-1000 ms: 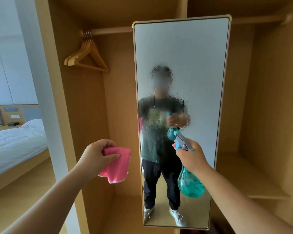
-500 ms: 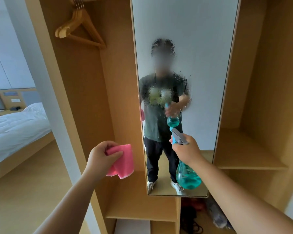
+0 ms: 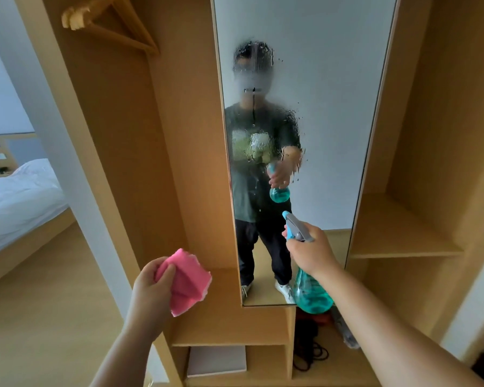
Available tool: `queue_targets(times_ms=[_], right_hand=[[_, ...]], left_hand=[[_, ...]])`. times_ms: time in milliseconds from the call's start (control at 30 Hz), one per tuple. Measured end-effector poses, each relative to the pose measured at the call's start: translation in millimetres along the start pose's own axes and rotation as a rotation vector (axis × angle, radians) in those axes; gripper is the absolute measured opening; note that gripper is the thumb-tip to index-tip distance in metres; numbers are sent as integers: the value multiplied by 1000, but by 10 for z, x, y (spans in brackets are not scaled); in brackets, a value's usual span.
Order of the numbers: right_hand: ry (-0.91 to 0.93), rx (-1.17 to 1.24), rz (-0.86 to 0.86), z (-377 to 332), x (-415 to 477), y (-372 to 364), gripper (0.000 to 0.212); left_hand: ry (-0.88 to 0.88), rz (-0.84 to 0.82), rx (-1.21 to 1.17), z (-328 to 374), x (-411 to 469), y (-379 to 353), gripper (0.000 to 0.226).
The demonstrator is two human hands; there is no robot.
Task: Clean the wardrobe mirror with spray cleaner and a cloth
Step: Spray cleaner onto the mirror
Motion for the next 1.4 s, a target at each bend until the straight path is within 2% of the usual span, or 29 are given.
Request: queue_targets(times_ms=[100,400,500,633,700,800,867,1067,1200,1400], right_hand=[[-8,-27,6,49,-45,-63,20],[-6,12,125,178,-193,-61,6],[-16,20,139,256,-225,33,10],[-44,23,118,354,-216,213,27],[-61,15,129,414,-203,340,24],[-78,-7,141,491,-181,505,24],[-82,-11,139,521,-163,581,24],[-64,-1,126,575,-125,733,18],[-49,-50,126,606,-121,805,10],[-2,-15,106,652,-131,936,14]], left_hand=[[73,-16,-72,-124,69,49,11],[122,-105,-142,-222,246,-27,15],[158,-133,-174,-264,237,-111,16],[194,-174,-220,-276,190,-223,18],[196,-210,-242,-259,152,-301,26],[199,-272,-248,-223,88,-450,54],[189,-281,-234,-192,58,-535,61],[121,-221,-163,-129,-7,-672,45],[88,-181,-139,-81,-72,-736,42],[53,-110,-100,-57,-243,-841,40]])
Point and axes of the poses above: each hand's wrist, its own x-axis towards the middle knuckle, its own y-axis out of the back of the hand, z = x × y, the point moved 8 cm from there along x, towards the middle knuckle, and after that the axes turned 3 degrees about x, right-handed, at the moved point
